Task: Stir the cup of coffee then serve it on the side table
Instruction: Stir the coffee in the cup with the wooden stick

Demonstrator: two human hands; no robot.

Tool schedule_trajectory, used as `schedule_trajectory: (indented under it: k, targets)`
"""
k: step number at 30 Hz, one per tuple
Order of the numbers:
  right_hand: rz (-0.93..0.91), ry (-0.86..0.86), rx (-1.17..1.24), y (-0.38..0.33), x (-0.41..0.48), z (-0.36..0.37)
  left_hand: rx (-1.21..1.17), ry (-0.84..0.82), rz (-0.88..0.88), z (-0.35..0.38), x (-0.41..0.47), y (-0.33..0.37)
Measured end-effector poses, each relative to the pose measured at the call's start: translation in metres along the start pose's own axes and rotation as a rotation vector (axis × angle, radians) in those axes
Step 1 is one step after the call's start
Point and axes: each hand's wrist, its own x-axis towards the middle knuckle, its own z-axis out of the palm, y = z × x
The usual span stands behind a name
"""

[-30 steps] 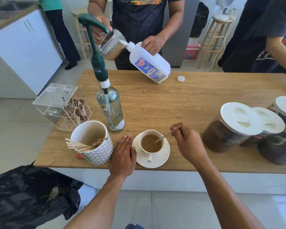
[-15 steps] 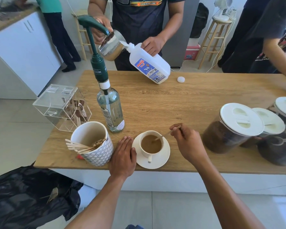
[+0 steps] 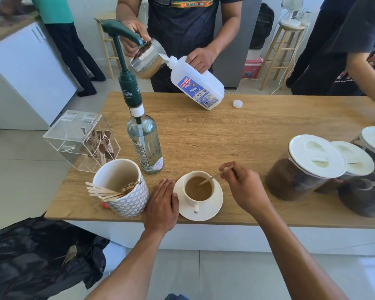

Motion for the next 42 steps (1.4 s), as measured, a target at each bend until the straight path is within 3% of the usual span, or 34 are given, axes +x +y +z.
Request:
schedule_trajectory:
  k: [9,13,17,20,31,35,39,42]
  targets:
    - [-0.019,-0.025,-0.028,-0.0032,-0.0012,0.0028,-0.003,0.007,0.007,0.0013,0.001,-0.0023]
    - [0.008,0.047,-0.025,-0.0021,0.0002,0.0014,-0.003,0.003,0.006,0.0023,0.0009,-0.002]
    - [-0.013,-0.012,-0.036,-0.003,-0.0022,0.0031,-0.007,0.0,0.007,0.0017,0.0009,-0.0025]
    - [0.013,0.058,-0.034,-0.0012,-0.0011,0.0005,-0.008,0.001,0.005,0.0008,0.0007,-0.0007]
    - [0.003,-0.012,-0.029,-0.0006,-0.0018,0.0019,-0.005,0.003,0.001,-0.0016,0.0012,0.0006]
    - [0.017,0.058,-0.046,0.002,0.0005,-0.0022,-0.004,0.003,0.002,-0.0007,0.0007,0.0018]
    - [-0.004,-0.023,-0.046,0.0006,-0.0039,-0.0001,-0.002,-0.003,-0.003,-0.0007,0.0015,0.0019]
    - [0.021,0.048,-0.038,0.0011,-0.0032,-0.0036,-0.003,-0.006,-0.004,-0.0002,0.0019,0.0032]
